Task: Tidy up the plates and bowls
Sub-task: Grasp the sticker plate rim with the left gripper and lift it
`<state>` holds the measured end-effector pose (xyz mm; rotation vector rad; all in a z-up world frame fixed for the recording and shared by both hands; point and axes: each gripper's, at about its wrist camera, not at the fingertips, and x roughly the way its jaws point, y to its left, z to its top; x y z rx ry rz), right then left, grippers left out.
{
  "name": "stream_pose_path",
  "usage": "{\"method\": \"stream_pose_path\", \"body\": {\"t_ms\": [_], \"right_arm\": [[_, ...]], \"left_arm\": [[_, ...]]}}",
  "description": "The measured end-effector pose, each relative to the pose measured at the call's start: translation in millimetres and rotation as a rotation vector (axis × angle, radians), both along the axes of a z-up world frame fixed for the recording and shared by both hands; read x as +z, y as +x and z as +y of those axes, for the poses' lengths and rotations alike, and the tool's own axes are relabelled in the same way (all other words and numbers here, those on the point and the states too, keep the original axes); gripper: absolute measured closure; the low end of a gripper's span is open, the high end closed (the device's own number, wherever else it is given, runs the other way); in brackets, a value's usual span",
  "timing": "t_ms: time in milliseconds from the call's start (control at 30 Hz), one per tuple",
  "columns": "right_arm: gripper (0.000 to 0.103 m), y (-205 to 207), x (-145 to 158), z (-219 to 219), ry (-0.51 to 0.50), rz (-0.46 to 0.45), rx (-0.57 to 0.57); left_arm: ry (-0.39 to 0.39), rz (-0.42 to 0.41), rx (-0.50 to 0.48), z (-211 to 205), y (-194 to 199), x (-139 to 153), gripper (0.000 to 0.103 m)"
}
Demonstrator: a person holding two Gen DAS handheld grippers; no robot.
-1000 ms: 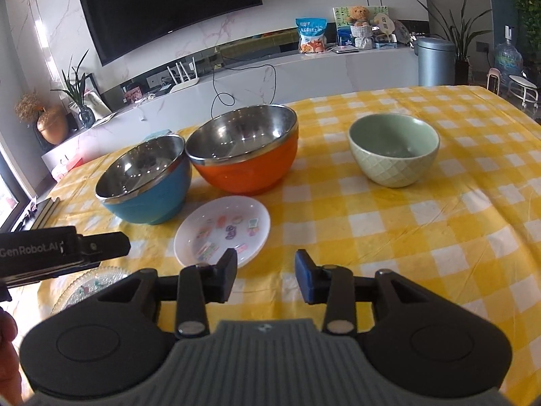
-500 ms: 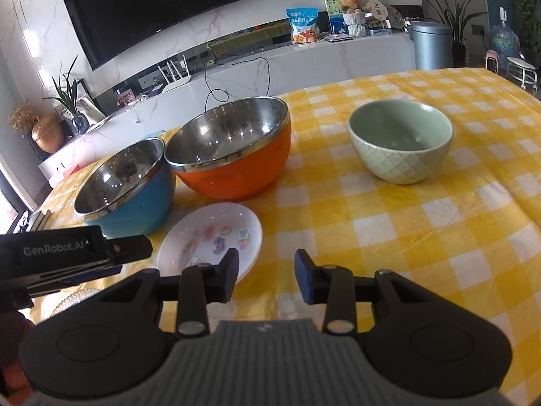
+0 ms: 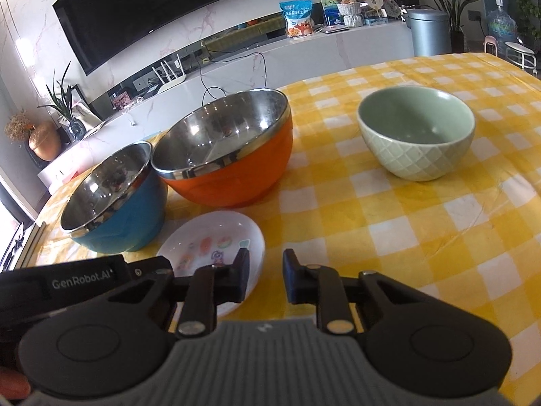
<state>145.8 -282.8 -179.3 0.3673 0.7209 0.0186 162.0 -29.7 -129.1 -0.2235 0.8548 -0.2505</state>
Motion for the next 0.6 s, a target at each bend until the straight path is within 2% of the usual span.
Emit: {"method": "stream_pose_path", "body": {"t_ms": [200, 300, 600], "right_arm": [[0.095, 3, -3, 0, 0.015, 0.001, 0.005], [0.099, 3, -3, 2, 0.013, 0.002, 0.009], [0.1, -7, 8, 1, 0.019, -0.02, 0.004]], "left_arm": [[0.003, -0.005, -0.019, -4, 0, 0, 0.089], [0.021, -0.013, -0.029, -8, -1, 0, 0.092], [0.008, -0.04, -0.032, -6, -15, 16, 0.095]]}}
